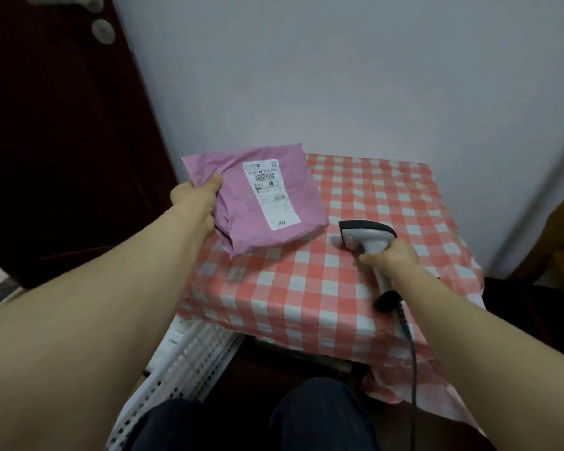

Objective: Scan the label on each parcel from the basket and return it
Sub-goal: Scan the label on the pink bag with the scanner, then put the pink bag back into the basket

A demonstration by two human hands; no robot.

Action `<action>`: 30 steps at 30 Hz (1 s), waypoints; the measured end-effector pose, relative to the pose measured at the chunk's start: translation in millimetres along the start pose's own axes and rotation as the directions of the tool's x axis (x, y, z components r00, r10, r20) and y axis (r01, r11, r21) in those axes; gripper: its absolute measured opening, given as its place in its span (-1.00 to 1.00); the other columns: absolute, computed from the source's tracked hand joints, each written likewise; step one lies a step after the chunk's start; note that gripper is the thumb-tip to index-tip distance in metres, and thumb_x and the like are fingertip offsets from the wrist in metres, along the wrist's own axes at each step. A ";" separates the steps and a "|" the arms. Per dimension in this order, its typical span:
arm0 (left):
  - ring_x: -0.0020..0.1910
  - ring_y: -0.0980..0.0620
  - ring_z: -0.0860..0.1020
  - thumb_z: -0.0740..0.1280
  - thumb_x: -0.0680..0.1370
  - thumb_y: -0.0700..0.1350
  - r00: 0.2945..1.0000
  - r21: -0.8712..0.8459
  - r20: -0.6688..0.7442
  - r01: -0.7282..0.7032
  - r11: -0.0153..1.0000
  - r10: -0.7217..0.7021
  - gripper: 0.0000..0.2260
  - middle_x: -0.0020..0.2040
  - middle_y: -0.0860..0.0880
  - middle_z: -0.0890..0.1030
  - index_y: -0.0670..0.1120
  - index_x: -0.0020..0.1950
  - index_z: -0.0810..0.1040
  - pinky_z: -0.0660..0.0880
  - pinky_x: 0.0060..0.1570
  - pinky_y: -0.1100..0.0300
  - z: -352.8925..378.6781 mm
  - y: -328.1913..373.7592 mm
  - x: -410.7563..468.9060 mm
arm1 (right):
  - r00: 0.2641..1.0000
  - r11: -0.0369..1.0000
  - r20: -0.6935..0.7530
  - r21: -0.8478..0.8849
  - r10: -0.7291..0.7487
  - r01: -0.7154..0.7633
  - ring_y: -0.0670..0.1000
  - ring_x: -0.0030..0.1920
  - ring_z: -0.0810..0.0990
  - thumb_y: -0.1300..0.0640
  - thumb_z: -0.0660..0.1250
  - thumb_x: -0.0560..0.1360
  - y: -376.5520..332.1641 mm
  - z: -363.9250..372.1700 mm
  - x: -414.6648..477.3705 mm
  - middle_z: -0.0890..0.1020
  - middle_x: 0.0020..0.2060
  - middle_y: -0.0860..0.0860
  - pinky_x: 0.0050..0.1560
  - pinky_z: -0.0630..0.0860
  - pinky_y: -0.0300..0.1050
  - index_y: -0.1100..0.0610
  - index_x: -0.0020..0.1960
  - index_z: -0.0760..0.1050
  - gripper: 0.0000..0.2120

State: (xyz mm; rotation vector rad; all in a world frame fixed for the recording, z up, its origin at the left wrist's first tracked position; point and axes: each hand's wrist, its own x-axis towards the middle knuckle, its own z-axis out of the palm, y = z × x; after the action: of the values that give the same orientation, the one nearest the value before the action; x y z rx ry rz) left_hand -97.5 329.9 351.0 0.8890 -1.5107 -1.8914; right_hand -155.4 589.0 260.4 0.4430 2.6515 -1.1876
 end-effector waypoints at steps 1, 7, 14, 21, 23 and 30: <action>-0.04 -0.02 0.54 0.41 0.50 -0.19 1.000 -0.004 0.000 0.010 1.000 -0.010 -0.65 0.22 -0.21 0.60 -0.30 0.25 0.52 0.52 0.05 0.09 -1.9 0.3 0.6 | 1.000 0.999 -0.018 -0.044 0.001 -0.001 0.21 0.13 0.57 0.13 0.48 0.40 0.4 0.2 0.1 0.59 0.11 0.21 0.01 0.50 -0.03 0.30 0.21 0.47 -0.54; -0.04 -0.02 0.53 0.43 0.49 -0.16 0.997 -0.050 -0.058 0.045 0.998 -0.048 -0.62 0.23 -0.18 0.60 -0.27 0.26 0.51 0.50 0.02 0.10 -30.0 11.3 2.9 | 0.996 0.978 -0.085 -0.206 0.006 -0.023 0.24 0.15 0.54 0.14 0.36 0.49 -3.3 6.1 -10.9 0.53 0.00 0.21 0.11 0.51 0.04 0.32 0.24 0.45 -0.61; -0.05 -0.02 0.53 0.42 0.50 -0.10 0.986 -0.114 -0.153 0.050 0.992 -0.068 -0.63 0.22 -0.17 0.60 -0.24 0.25 0.52 0.49 -0.04 0.12 -92.2 34.3 8.7 | 0.916 0.916 -0.026 -0.016 -0.400 0.400 0.21 0.26 0.52 0.23 0.18 0.57 -84.7 52.3 -67.5 0.53 0.29 0.19 0.29 0.46 0.08 0.27 0.36 0.41 -0.62; -0.02 -0.11 0.59 0.44 0.48 -0.11 0.953 -0.234 -0.278 0.053 0.971 -0.119 -0.63 0.19 -0.21 0.62 -0.26 0.22 0.52 0.55 0.12 -0.08 -190.5 47.7 28.0 | 0.803 0.836 0.546 0.536 -0.239 -0.115 0.11 -0.34 0.54 -0.06 0.33 0.51 -165.3 150.4 -170.5 0.50 -0.25 0.14 -0.27 0.57 0.00 0.16 0.14 0.41 -0.66; 0.04 -0.16 0.61 0.44 0.48 -0.10 0.942 -0.253 -0.303 0.066 0.965 -0.144 -0.61 0.19 -0.20 0.62 -0.25 0.23 0.51 0.55 0.11 -0.07 -216.4 46.8 34.9 | 0.738 0.817 0.619 0.553 -0.269 -0.166 0.11 -0.33 0.58 -0.05 0.33 0.51 -175.2 179.2 -186.9 0.53 -0.21 0.14 -0.34 0.60 -0.06 0.19 0.21 0.42 -0.60; 0.03 -0.13 0.60 0.43 0.48 -0.02 0.888 -0.278 -0.390 0.139 0.950 -0.244 -0.52 0.15 -0.12 0.60 -0.22 0.30 0.45 0.53 -0.10 0.06 -319.6 19.0 60.2 | 0.722 0.813 0.599 0.576 -0.347 -0.087 0.07 -0.16 0.63 0.42 0.27 0.50 -200.4 276.7 -243.4 0.64 -0.04 0.11 -0.42 0.62 -0.23 0.29 0.19 0.48 -0.72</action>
State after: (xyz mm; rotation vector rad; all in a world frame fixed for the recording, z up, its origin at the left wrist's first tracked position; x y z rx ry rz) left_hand 114.2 85.2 313.3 1.2704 -0.9383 -1.8165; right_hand 18.6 208.5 290.9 -0.1338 1.6735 -1.7728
